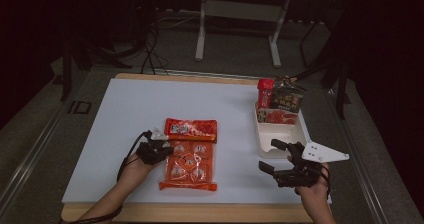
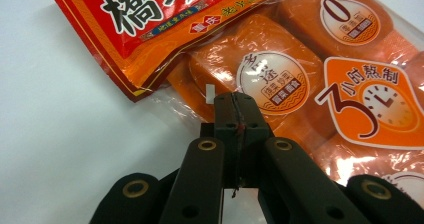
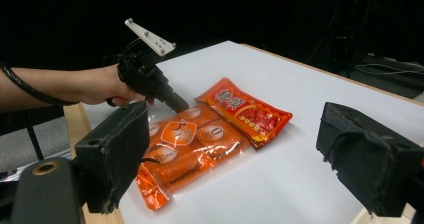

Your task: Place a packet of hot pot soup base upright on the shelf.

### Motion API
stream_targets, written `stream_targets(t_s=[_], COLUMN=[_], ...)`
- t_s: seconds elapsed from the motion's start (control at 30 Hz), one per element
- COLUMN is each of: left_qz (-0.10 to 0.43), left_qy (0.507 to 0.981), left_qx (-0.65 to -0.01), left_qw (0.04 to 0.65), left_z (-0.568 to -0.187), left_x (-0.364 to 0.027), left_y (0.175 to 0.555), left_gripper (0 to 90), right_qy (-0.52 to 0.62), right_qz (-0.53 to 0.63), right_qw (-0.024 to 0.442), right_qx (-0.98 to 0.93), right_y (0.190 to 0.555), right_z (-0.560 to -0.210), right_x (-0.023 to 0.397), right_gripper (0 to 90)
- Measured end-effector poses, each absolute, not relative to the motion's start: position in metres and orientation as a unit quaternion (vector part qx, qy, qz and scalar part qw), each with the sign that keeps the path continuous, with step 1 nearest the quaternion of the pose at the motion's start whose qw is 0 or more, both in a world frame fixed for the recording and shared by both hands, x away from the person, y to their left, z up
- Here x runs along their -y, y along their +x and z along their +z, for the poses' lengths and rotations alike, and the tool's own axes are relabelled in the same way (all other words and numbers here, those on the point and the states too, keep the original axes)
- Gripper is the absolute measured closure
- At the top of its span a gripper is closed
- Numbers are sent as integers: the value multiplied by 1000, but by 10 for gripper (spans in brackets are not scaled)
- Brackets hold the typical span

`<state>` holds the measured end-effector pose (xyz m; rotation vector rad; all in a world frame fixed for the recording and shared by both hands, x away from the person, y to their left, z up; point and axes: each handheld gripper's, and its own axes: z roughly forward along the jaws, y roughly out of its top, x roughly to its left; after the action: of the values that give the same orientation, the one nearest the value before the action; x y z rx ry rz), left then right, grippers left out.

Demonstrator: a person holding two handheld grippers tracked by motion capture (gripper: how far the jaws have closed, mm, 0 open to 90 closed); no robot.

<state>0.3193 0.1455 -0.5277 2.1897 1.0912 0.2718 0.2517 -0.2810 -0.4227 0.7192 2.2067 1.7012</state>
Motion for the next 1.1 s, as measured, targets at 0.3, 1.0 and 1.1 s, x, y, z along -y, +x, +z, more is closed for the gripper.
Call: stream_targets(t_s=[0.3,1.0,1.1], left_qz=[88,45,35], left_qy=[853,870,877], left_qx=[-386,-355,-341], left_qw=[341,340,335], left_z=[-527,-525,-526], left_x=[-112,-114,-109], left_y=[317,283,279], left_gripper=[900,900,900], right_qy=[248,249,250], right_qz=[586,586,585], right_qw=[133,134,133], right_qx=[-760,-760,-760], right_y=[252,250,251], right_z=[-423,-424,-424], right_x=[282,283,282], right_gripper=[135,134,135])
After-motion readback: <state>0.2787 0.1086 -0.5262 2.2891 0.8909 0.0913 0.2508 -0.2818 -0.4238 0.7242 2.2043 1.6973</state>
